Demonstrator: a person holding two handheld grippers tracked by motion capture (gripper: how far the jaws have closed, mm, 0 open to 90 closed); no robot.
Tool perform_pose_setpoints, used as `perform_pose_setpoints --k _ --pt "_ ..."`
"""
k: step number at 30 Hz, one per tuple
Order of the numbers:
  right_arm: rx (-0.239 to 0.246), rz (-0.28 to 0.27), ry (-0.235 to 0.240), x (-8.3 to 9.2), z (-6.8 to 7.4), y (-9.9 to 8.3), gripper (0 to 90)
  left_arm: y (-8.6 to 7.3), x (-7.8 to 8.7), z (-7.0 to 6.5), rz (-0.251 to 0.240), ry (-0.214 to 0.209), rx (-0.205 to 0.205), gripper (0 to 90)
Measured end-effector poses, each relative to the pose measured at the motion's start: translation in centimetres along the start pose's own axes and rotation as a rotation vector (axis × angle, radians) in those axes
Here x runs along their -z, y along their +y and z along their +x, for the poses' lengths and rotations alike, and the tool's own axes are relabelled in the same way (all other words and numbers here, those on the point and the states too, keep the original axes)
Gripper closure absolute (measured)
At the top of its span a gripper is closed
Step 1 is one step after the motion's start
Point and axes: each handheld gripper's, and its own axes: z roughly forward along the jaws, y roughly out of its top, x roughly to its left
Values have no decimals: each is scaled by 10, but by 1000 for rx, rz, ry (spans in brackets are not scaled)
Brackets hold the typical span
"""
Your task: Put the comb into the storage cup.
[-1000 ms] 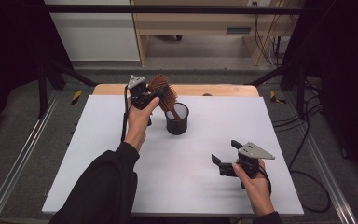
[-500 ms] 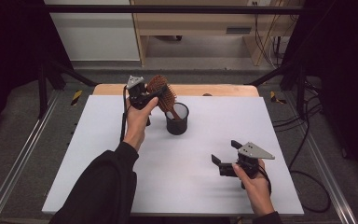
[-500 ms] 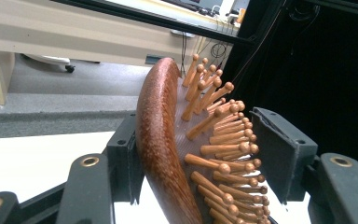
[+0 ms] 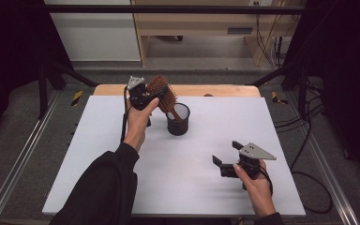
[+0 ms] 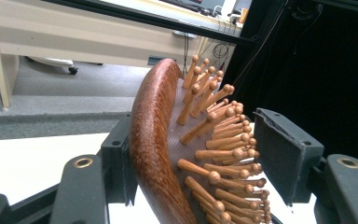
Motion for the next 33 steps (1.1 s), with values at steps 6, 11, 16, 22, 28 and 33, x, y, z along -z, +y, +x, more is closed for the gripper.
perform_pose_setpoints --k 6,11,16,22,28,33 --pt "2 1 0 0 0 0 37 -1 -1 -1 -3 4 -35 325" --pt "1 1 0 0 0 0 37 -1 -1 -3 -9 5 -40 287" --pt "1 0 0 0 0 0 37 0 -1 -5 -22 -1 -43 221" --pt "1 0 -1 0 0 0 37 0 -1 -6 -22 5 -49 134" --pt "1 1 0 0 0 0 37 0 -1 -5 -28 12 -50 76" --pt "-1 1 0 0 0 0 37 1 1 -4 -40 14 -53 66"
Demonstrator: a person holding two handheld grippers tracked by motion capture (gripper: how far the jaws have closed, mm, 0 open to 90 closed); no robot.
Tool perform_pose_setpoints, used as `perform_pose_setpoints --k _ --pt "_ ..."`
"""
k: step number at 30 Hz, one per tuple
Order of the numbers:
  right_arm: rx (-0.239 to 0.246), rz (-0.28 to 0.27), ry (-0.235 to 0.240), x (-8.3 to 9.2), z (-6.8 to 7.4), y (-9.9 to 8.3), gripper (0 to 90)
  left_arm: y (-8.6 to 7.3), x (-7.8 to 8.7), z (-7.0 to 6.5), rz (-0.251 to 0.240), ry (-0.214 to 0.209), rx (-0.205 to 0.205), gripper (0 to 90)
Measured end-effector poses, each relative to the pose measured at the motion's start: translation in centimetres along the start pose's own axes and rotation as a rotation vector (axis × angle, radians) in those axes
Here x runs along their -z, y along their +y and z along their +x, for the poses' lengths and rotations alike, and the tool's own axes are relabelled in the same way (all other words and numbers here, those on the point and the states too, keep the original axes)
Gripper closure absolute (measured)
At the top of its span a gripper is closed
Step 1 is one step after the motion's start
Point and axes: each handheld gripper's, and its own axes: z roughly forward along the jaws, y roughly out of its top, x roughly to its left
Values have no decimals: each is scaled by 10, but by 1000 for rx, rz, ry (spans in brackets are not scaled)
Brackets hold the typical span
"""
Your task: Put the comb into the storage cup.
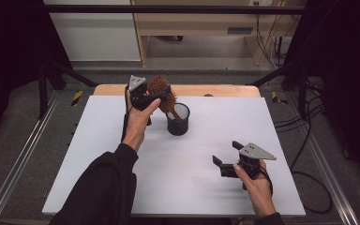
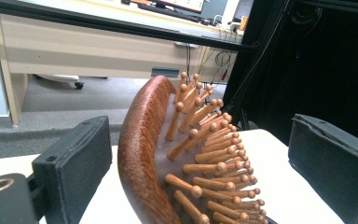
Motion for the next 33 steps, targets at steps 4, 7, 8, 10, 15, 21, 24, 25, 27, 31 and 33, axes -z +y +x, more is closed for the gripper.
perform_pose_setpoints --k 4,7,8,10,15,21,24,25,27,31,33 --pt "-1 0 -1 0 0 0 37 0 1 0 1 1 1 57" --pt "0 -1 0 0 0 0 37 1 1 0 -1 1 0 54" --pt "0 0 -1 0 0 0 37 1 1 0 -1 0 0 51" --pt "-1 -1 -1 0 0 0 37 1 1 -1 -2 2 -5 49" --pt "-2 -1 -1 0 0 0 37 1 2 -2 -6 5 -8 41" --pt "-3 -1 0 0 0 0 36 1 4 -5 -7 8 -29 37" --pt "-5 -3 -1 0 -1 0 36 1 5 -6 -11 15 -41 37" --pt "-6 -3 -2 0 -1 0 36 1 6 -6 -12 20 -45 37" --pt "-6 -4 -1 0 -1 0 36 0 8 -6 -13 28 -50 37" --pt "-8 -4 0 0 -1 0 37 0 13 -5 -23 34 -50 38" --pt "-6 -4 1 0 -1 0 37 1 16 -4 -27 33 -50 38"
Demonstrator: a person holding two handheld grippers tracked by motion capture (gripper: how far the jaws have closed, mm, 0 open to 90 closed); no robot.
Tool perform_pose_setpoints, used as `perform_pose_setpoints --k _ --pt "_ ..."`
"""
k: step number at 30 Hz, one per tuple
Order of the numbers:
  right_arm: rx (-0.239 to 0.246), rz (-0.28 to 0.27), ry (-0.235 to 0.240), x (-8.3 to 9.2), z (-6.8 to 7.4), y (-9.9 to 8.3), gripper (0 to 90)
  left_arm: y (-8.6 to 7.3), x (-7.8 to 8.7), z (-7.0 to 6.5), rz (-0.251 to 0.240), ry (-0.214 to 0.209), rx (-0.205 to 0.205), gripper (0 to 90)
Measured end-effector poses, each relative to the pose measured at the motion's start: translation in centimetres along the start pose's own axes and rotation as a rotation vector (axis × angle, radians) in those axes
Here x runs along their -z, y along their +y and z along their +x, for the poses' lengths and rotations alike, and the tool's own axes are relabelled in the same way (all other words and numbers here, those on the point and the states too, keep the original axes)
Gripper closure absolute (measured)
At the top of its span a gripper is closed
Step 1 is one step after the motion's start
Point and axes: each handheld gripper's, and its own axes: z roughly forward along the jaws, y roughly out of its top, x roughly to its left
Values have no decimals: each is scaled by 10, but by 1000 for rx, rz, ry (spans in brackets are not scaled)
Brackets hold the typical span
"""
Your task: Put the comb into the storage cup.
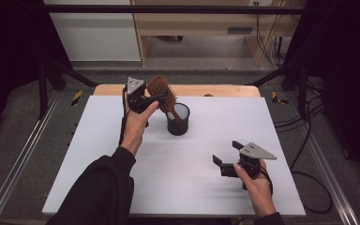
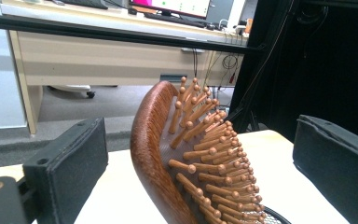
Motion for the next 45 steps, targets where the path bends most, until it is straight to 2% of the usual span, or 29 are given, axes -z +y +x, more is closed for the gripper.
perform_pose_setpoints --k 4,14,26,33,38,45 --pt "1 -1 0 0 0 0 36 1 5 -2 -6 -6 -3 37" --pt "1 -3 1 0 0 0 38 6 17 -7 -21 -11 -56 36" --pt "8 -3 6 -2 1 0 37 7 31 -9 -41 -12 -65 31" --pt "19 3 6 -3 3 0 38 -1 43 -9 -50 -4 -58 28" --pt "25 2 8 -3 6 1 37 -5 56 -6 -43 -1 -42 28" --pt "35 13 9 -5 8 0 36 -10 67 -2 -29 0 -61 27"
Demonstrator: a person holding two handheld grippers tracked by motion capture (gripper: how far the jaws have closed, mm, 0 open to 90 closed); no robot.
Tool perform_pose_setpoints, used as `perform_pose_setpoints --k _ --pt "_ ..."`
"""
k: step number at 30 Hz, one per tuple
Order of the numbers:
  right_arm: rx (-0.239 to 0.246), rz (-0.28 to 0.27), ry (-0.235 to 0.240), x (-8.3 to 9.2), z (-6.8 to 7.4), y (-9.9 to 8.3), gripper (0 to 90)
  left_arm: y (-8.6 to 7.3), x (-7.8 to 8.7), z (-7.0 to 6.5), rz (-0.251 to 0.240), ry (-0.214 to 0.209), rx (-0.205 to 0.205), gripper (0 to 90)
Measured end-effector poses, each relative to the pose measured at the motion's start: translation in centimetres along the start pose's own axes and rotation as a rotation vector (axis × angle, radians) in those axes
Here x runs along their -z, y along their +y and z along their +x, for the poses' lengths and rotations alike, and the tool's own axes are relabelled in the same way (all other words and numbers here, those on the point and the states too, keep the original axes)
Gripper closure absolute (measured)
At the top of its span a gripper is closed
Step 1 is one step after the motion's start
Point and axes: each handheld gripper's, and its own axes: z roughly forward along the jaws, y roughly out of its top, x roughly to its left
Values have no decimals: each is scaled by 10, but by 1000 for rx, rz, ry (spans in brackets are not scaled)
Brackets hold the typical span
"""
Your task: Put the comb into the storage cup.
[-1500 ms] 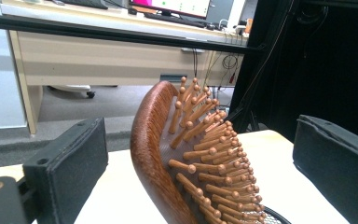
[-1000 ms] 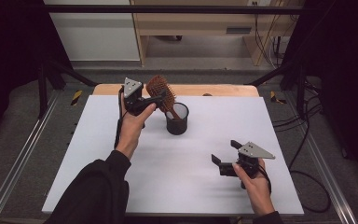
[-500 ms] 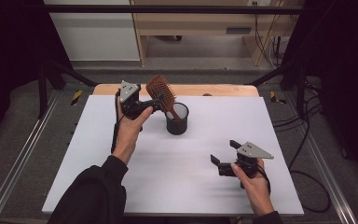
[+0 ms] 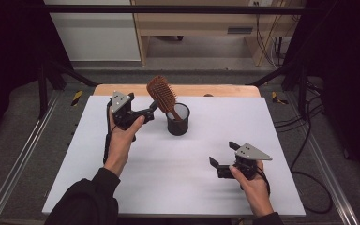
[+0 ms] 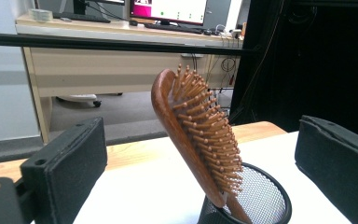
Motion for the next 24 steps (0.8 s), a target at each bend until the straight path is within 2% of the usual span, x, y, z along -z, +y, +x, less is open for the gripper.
perform_pose_setpoints --k 7,14,24 --pt "8 -1 -11 3 -1 0 38 -7 8 4 -5 22 19 28" --pt "27 0 -22 3 4 1 37 -4 20 6 -11 14 2 27" --pt "20 -2 -31 4 2 0 37 3 30 11 -15 5 -13 27"
